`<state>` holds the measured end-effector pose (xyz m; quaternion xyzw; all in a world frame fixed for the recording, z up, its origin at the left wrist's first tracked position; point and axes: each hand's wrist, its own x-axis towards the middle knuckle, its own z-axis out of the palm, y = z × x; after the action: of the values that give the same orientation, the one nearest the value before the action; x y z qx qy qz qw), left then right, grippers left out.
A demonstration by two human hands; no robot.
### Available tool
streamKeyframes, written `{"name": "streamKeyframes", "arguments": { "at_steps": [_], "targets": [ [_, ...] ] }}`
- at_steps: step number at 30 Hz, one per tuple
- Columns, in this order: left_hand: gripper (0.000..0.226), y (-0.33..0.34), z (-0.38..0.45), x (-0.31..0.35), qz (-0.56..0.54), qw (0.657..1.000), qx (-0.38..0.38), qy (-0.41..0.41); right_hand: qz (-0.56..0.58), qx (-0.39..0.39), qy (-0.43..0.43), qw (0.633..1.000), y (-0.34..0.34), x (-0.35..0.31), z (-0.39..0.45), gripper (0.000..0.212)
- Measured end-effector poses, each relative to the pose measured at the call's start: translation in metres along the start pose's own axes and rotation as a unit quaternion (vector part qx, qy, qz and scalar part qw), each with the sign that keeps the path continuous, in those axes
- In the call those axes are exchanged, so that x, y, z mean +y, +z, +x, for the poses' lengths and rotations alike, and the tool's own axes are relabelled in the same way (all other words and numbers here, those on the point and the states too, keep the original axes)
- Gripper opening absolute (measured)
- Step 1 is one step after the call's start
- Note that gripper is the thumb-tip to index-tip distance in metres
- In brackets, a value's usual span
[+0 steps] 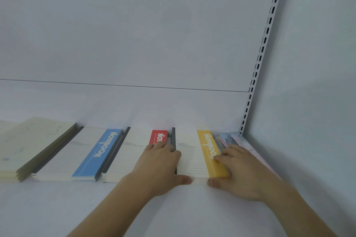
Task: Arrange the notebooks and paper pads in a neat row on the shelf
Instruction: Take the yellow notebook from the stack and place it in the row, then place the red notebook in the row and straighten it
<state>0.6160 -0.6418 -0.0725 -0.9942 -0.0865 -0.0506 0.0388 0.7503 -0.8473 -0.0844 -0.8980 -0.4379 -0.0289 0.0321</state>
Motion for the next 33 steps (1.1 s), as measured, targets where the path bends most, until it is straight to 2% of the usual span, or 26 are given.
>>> {"name": "streamKeyframes", "arguments": {
  "at_steps": [1, 3, 5, 8, 17, 23, 27, 30, 33],
  "targets": [
    [0.07, -0.001, -0.002, 0.0, -0.01, 1.0, 0.016, -0.004, 0.003, 0.021, -0.001, 1.0, 0.001, 0.0, -0.001, 0.092],
    [0.065, -0.004, -0.008, 0.001, -0.026, 0.998, 0.059, -0.021, 0.017, 0.075, -0.002, 0.997, 0.001, -0.004, -0.002, 0.092],
    [0.053, -0.006, -0.017, -0.001, -0.034, 0.993, 0.106, -0.044, 0.035, 0.125, -0.012, 0.991, 0.0, -0.017, -0.002, 0.087],
    [0.048, -0.007, -0.037, -0.009, -0.052, 0.986, 0.144, -0.071, 0.055, 0.16, -0.042, 0.985, 0.002, -0.048, -0.004, 0.075],
    [0.029, -0.012, -0.127, -0.085, -0.06, 0.963, 0.214, -0.149, 0.059, 0.099, -0.134, 0.984, -0.008, -0.178, -0.006, 0.062],
    [0.036, -0.028, -0.226, -0.164, -0.05, 0.947, 0.239, -0.207, 0.07, 0.106, -0.165, 0.978, -0.013, -0.299, -0.001, 0.066],
    [0.036, -0.036, -0.293, -0.221, -0.039, 0.941, 0.23, -0.245, 0.08, 0.126, -0.196, 0.969, -0.006, -0.382, 0.003, 0.066],
    [0.044, -0.036, -0.351, -0.267, -0.046, 0.937, 0.197, -0.286, 0.103, 0.144, -0.21, 0.962, -0.001, -0.454, 0.007, 0.076],
    [0.052, -0.035, -0.395, -0.308, -0.036, 0.927, 0.191, -0.32, 0.112, 0.129, -0.224, 0.96, 0.004, -0.514, 0.014, 0.091]
  ]
}}
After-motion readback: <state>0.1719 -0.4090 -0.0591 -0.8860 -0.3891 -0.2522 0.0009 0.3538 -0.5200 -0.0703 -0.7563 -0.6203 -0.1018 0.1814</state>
